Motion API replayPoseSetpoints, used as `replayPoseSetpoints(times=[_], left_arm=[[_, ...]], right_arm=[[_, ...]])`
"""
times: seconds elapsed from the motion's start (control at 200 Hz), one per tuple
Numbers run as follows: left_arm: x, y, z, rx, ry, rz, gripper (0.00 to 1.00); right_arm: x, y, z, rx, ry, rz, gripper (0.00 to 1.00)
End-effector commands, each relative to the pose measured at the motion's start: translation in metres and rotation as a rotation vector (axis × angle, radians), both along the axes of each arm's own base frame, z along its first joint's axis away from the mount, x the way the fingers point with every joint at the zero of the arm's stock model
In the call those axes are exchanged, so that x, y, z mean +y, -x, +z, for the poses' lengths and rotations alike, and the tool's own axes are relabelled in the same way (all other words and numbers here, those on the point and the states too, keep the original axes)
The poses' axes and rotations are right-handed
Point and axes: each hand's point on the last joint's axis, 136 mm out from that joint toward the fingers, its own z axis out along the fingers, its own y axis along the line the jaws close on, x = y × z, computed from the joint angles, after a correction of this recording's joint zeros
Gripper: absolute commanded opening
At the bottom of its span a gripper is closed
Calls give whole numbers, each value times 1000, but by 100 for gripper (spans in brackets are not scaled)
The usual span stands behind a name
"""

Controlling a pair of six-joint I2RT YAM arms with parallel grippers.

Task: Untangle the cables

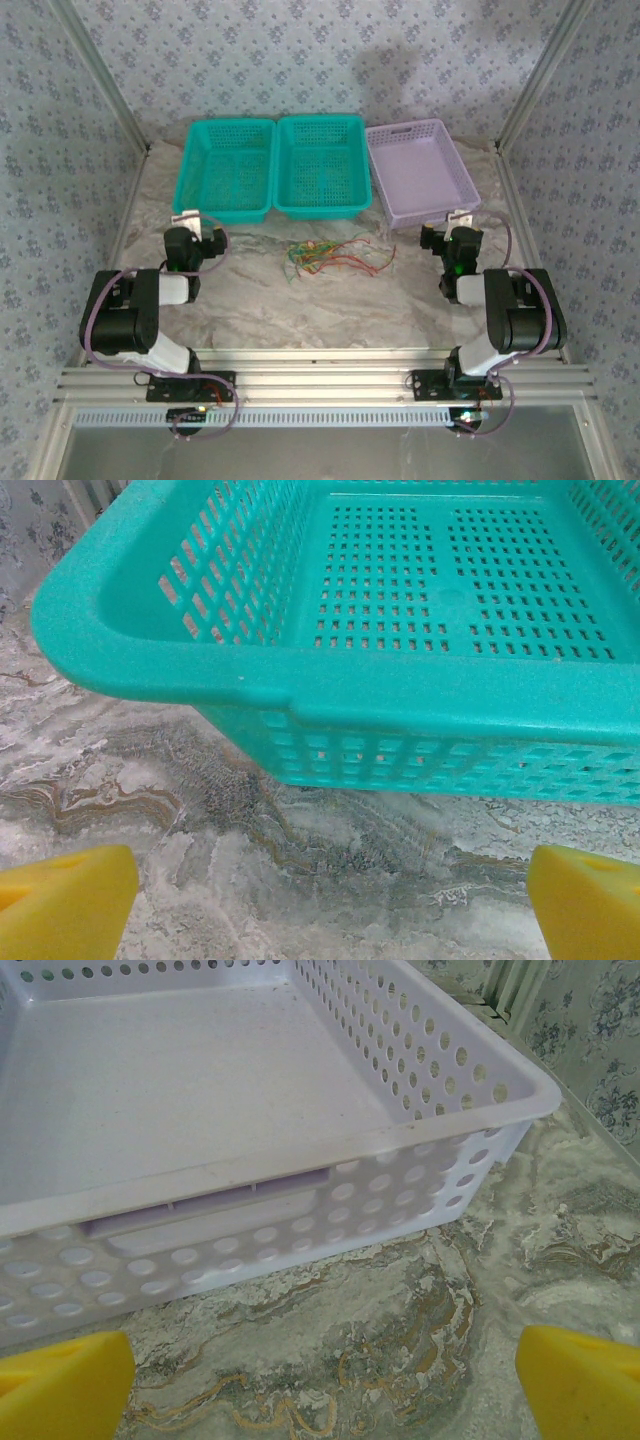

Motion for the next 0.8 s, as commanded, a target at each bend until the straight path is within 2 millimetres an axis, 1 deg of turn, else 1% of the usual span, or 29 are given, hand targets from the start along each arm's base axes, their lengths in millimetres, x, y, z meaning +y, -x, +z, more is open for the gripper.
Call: replayPoseSetpoints(times=[0.0, 0.195, 0.27, 0.315, 0.375, 0.395, 0.475, 0.53, 0.59, 0.67, 0.73, 0.794], left_arm=[[0, -8, 8, -23, -5, -13, 100], [0, -8, 8, -22, -5, -12, 100], [-1, -8, 8, -22, -5, -14, 100], [-1, -8, 9, -22, -5, -13, 100], [0, -8, 8, -22, -5, -12, 100], [0, -8, 8, -22, -5, -12, 100], [-1, -7, 8, -21, -5, -13, 100], [-1, -7, 8, -22, -5, -12, 100], [-2, -7, 11, -16, -4, -20, 100], [-13, -10, 19, 8, 0, -93, 100], [-17, -10, 24, 12, -3, -115, 100], [-18, -4, 28, 3, -5, -107, 100]], right_arm=[[-2, -1, 2, -13, -4, -4, 100], [-2, -1, 3, -16, -3, -3, 100], [5, -4, 5, 9, -4, 39, 100], [4, -4, 11, 6, 4, 27, 100], [-3, -5, 24, 13, 25, -27, 100], [-4, -4, 26, 24, 26, -31, 100], [1, 2, 36, 4, 46, -23, 100], [3, 7, 48, -17, 64, -38, 100], [9, 12, 65, -51, 54, -31, 100], [21, 18, 89, -96, 25, 10, 100], [32, 22, 104, -130, -10, 59, 100], [32, 27, 120, -185, -64, 26, 100]])
